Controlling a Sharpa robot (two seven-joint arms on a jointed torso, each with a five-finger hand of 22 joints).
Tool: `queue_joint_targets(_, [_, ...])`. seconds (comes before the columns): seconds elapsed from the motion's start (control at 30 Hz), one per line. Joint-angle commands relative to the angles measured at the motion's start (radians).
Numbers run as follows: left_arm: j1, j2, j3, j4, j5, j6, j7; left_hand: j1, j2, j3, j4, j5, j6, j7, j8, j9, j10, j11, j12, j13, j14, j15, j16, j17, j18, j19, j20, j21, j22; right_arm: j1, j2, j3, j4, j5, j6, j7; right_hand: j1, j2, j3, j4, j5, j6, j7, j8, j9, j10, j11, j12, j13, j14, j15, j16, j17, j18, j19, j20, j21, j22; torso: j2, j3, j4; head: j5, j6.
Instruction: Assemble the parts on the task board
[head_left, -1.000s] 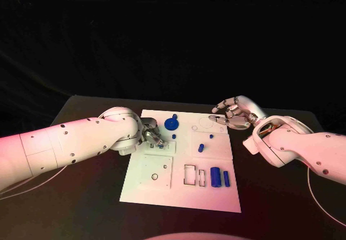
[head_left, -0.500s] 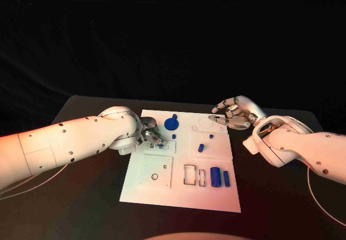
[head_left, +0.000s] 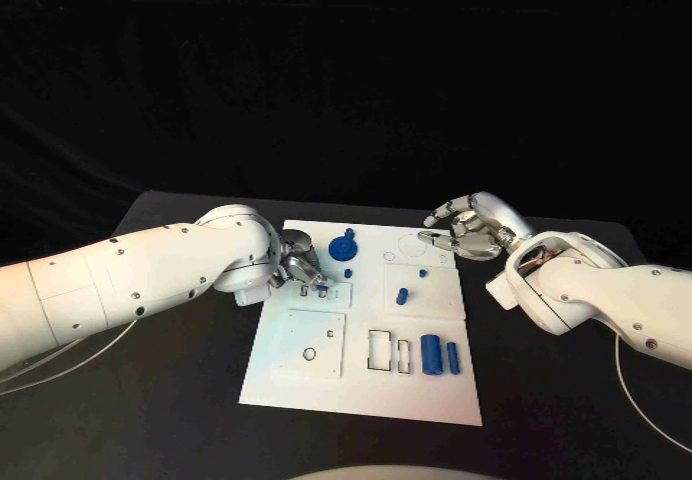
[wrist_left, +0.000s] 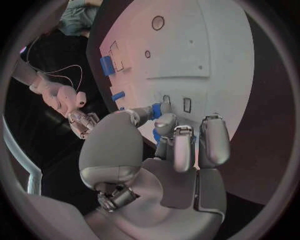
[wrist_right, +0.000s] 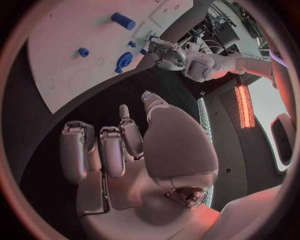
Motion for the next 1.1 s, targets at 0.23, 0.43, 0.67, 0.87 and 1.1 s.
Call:
queue_joint_targets(0.23, [0.034, 0.026, 0.003, -0.042, 0.051, 0.176, -0.014, 0.044, 0.029, 0.048, -0.061, -0.003, 0.000, -0.001, 0.001, 0.001, -0.009, 0.003, -0.008, -0.006, 0.091, 0.002, -0.005, 0.221, -0.002, -0.005, 0.004, -0.007, -0.002, -0.001, 0.000, 0.000, 0.000, -0.010, 0.014, -0.004, -0.008, 0.000, -0.005, -0.001, 0.005, -0.008, -0.002, 0.005, 0.001, -0.004, -0.001, -0.002, 0.043, 0.061, -0.008, -0.007, 0.083, 0.006, 0.007, -0.004, -0.006, 0.150, 0.000, 0.0004, 0.0001, -0.001, 0.002])
queue_joint_targets(0.43, [0.051, 0.062, 0.003, -0.091, 0.048, 0.250, -0.023, 0.049, 0.029, 0.046, -0.067, -0.003, -0.001, 0.000, -0.002, 0.000, -0.010, 0.004, -0.010, -0.007, 0.091, 0.003, -0.005, 0.222, -0.002, -0.005, 0.005, -0.008, -0.002, -0.001, 0.001, 0.000, 0.000, -0.010, 0.013, -0.005, -0.008, 0.000, -0.005, -0.001, 0.005, -0.008, -0.002, 0.005, 0.001, -0.004, -0.001, -0.002, 0.043, 0.061, -0.008, -0.007, 0.083, 0.006, 0.007, -0.004, -0.006, 0.150, 0.001, 0.0010, -0.0001, 0.001, -0.001])
queue_joint_targets(0.67, [0.067, 0.113, -0.006, -0.157, 0.043, 0.303, -0.030, 0.051, 0.029, 0.045, -0.070, -0.003, -0.002, 0.000, -0.003, -0.001, -0.011, 0.004, -0.010, -0.008, 0.092, 0.003, -0.003, 0.225, -0.003, -0.004, 0.005, -0.007, 0.001, -0.001, 0.002, 0.000, 0.000, -0.011, 0.012, -0.007, -0.010, 0.001, -0.005, -0.001, 0.006, -0.008, -0.003, 0.006, 0.001, -0.003, -0.002, -0.001, 0.043, 0.061, -0.008, -0.007, 0.083, 0.006, 0.008, -0.004, -0.005, 0.151, -0.001, 0.0015, 0.0012, 0.004, -0.004])
queue_joint_targets(0.87, [0.070, 0.137, -0.011, -0.179, 0.027, 0.295, -0.032, 0.054, 0.032, 0.045, -0.074, -0.003, -0.002, 0.001, -0.005, -0.001, -0.011, 0.005, -0.010, -0.007, 0.092, 0.004, -0.003, 0.225, -0.004, -0.003, 0.006, -0.006, 0.003, -0.001, 0.003, 0.000, 0.000, -0.011, 0.011, -0.007, -0.010, 0.001, -0.005, -0.001, 0.006, -0.008, -0.003, 0.006, 0.001, -0.003, -0.002, -0.001, 0.043, 0.061, -0.008, -0.007, 0.083, 0.006, 0.008, -0.004, -0.005, 0.151, 0.000, 0.0002, 0.0008, 0.005, -0.006])
queue_joint_targets(1.1, [0.071, 0.150, -0.019, -0.186, 0.010, 0.288, -0.032, 0.059, 0.035, 0.046, -0.081, -0.003, -0.002, 0.001, -0.007, -0.002, -0.010, 0.005, -0.010, -0.008, 0.092, 0.004, -0.003, 0.225, -0.004, -0.002, 0.006, -0.005, 0.006, -0.001, 0.004, 0.000, 0.001, -0.012, 0.011, -0.006, -0.010, 0.001, -0.005, -0.001, 0.006, -0.008, -0.003, 0.006, 0.001, -0.003, -0.002, -0.001, 0.043, 0.061, -0.008, -0.007, 0.083, 0.006, 0.008, -0.004, -0.005, 0.151, 0.000, -0.0002, 0.0006, 0.008, -0.008])
